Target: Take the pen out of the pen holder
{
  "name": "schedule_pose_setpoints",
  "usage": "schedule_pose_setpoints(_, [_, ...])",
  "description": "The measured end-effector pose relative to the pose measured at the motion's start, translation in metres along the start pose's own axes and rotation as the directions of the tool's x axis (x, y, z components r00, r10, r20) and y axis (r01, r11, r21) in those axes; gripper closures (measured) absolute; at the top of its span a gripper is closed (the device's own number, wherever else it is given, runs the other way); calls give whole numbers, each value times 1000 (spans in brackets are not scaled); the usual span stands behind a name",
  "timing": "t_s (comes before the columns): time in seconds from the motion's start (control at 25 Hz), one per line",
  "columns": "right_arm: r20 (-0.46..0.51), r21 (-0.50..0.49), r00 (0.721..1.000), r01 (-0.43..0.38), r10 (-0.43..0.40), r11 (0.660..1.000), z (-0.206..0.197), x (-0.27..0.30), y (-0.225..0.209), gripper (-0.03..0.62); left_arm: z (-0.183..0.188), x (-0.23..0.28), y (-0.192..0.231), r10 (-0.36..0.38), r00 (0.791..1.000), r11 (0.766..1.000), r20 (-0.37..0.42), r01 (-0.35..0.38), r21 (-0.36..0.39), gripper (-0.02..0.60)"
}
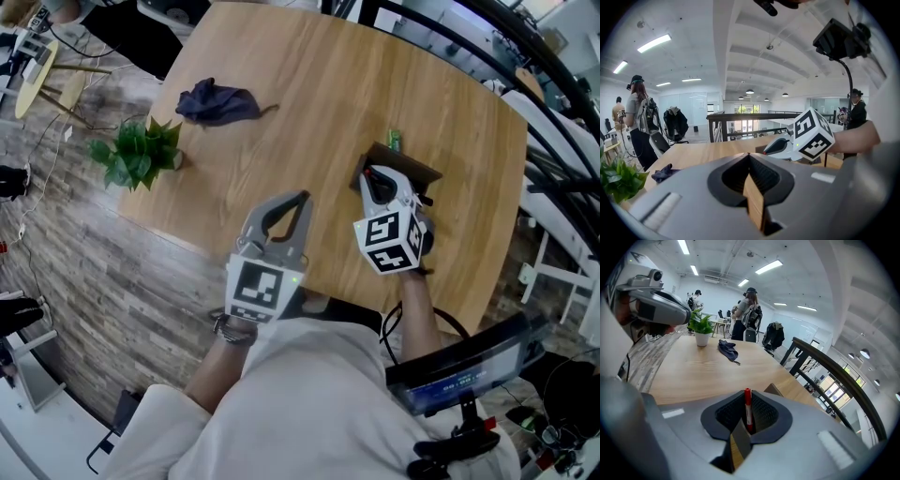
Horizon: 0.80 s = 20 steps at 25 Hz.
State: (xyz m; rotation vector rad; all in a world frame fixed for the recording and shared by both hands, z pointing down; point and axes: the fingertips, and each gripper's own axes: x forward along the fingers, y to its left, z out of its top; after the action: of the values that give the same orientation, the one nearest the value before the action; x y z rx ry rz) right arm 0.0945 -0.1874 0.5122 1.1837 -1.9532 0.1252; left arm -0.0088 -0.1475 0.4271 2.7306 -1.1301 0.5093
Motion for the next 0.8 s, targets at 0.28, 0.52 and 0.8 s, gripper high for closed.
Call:
schedule_pose_setpoints(0.28, [23, -3, 1000, 19, -19, 1000, 8, -8, -2, 553, 8, -2, 2, 1, 1000, 1000, 23, -1, 11, 583])
schedule_pose_setpoints(0.52, [33, 3, 999, 36, -36, 999, 9, -17, -5, 553, 16, -1, -1, -7, 999, 1000, 41, 6, 26, 583])
schedule_pose_setpoints(0.8, [43, 7, 997, 59, -60, 998, 11, -27, -9, 553, 21, -4, -7, -20, 998, 999, 55, 18, 39, 583])
